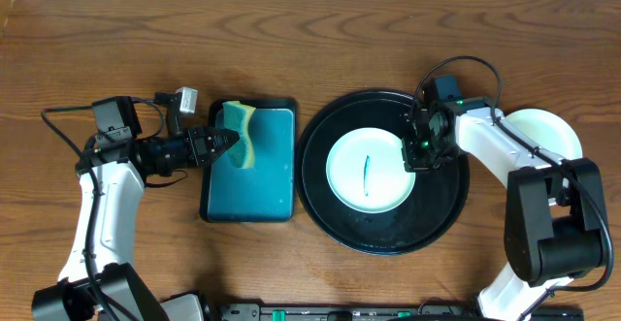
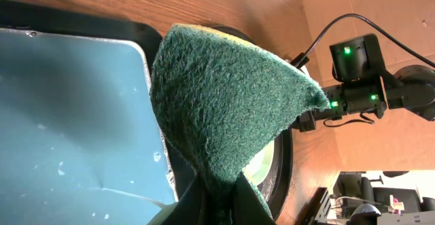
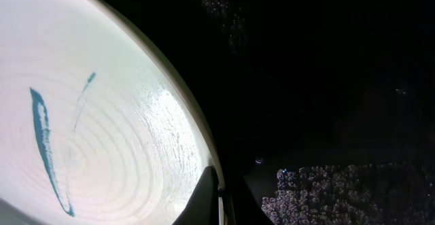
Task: Clean dirty plates on tray and stack at the side
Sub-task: 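Lift the sponge out of the water tray with left gripper, then move the sponge with left gripper over the pale green plate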
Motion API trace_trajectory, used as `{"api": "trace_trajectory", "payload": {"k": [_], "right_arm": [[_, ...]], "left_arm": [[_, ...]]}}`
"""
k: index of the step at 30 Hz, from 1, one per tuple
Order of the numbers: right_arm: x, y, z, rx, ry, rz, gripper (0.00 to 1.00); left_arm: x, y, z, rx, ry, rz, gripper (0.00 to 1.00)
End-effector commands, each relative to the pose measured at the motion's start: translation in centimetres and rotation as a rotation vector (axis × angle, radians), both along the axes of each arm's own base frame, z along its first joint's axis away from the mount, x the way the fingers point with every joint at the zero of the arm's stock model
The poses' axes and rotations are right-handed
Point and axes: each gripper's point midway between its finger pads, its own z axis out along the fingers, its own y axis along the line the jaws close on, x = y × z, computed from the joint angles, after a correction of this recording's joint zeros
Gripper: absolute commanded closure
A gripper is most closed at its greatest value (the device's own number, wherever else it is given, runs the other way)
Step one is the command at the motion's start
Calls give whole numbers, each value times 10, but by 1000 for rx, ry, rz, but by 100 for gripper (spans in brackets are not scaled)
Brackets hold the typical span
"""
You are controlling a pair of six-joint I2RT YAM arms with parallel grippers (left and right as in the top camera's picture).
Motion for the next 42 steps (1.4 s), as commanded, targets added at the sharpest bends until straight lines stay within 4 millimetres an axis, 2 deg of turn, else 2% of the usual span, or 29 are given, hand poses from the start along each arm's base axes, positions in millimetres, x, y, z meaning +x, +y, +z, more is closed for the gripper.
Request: {"api": "trace_trajectory", "payload": {"k": [1,6,11,15,18,23,27,31,35,38,42], "right_arm": [[-10,-4,-16,-31,36,4,99],[-8,-3,-16,-26,27,4,99],[-8,-3,-16,-26,27,4,99],[-8,-3,-16,-26,27,4,99],[-8,-3,-16,-26,27,4,99],[-8,-2,-16,-19,30,4,99],[-11,9,-13,46,44,6,99],[-15,19,-10,107,65,6,99],[-23,25,-9,118,104,-15,99],[-29,31,-9,114,118,7,99],[-34,39,-9,106,119,40,99]], "left_arm": [[-2,-5,-3,10,10,-11,93],[1,15,-57,353,240,176,93],[-1,26,-82,695,294,294,92],[-1,22,-83,884,239,317,92],[-1,14,-80,962,196,310,92],[-5,-3,-71,974,183,263,92],[-3,-12,-50,951,188,235,92],[2,-40,-25,826,163,153,92],[5,-84,-6,652,104,47,92],[3,-112,-1,594,56,-19,92],[-3,-146,-7,593,15,-97,92]]}}
